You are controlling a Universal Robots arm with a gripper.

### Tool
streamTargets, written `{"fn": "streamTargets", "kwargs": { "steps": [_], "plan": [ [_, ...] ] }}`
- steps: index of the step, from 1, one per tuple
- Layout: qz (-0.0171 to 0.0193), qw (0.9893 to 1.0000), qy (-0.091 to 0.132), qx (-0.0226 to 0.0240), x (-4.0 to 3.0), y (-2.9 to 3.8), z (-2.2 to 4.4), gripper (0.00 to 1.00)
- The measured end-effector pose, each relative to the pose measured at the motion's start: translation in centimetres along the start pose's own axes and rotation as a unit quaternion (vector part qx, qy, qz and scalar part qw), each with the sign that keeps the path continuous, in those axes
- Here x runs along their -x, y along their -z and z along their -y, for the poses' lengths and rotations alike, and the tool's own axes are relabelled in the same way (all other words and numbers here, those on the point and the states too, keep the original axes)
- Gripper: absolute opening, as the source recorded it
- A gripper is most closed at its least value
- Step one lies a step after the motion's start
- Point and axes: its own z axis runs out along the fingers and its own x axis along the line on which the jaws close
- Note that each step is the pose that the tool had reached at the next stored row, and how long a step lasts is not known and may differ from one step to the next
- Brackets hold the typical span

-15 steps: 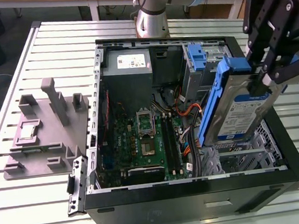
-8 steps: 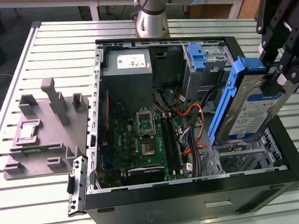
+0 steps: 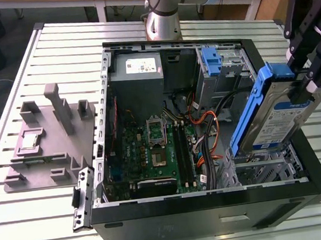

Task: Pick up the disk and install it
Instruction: 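Pick up the disk, then insert the disk into the insertion slot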

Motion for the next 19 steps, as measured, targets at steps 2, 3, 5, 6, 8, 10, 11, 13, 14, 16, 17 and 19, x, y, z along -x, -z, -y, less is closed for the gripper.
{"fn": "streamTargets", "kwargs": {
  "steps": [2, 3, 5, 6, 8, 10, 11, 13, 14, 16, 17, 19],
  "plan": [
    [0.0000, 1.0000, 0.000, 0.0000, 0.00, -0.14, 0.07, 0.35],
    [0.0000, 1.0000, 0.000, 0.0000, 0.00, -0.15, 0.08, 0.35],
    [-0.0001, 1.0000, 0.000, 0.0000, 0.00, -0.16, 0.09, 0.35],
    [0.0000, 1.0000, 0.000, 0.0000, 0.00, -0.16, 0.09, 0.35],
    [0.0002, 1.0000, 0.000, 0.0000, 0.00, -0.18, 0.09, 0.35],
    [0.0029, 1.0000, 0.000, 0.0000, -0.01, -0.27, 0.10, 0.35],
    [0.0084, 1.0000, 0.000, 0.0000, 0.00, -0.30, 0.10, 0.35],
    [0.0157, 0.9999, 0.000, 0.0000, 0.00, -0.32, 0.10, 0.35],
    [0.0163, 0.9999, 0.000, 0.0000, 0.00, -0.34, 0.12, 0.35],
    [0.0164, 0.9999, 0.000, 0.0000, 0.00, -0.43, 0.21, 0.35],
    [0.0164, 0.9999, 0.000, 0.0001, 0.00, -0.47, 0.31, 0.35],
    [0.0164, 0.9999, 0.000, 0.0000, 0.00, -0.52, 0.63, 0.35]
  ]
}}
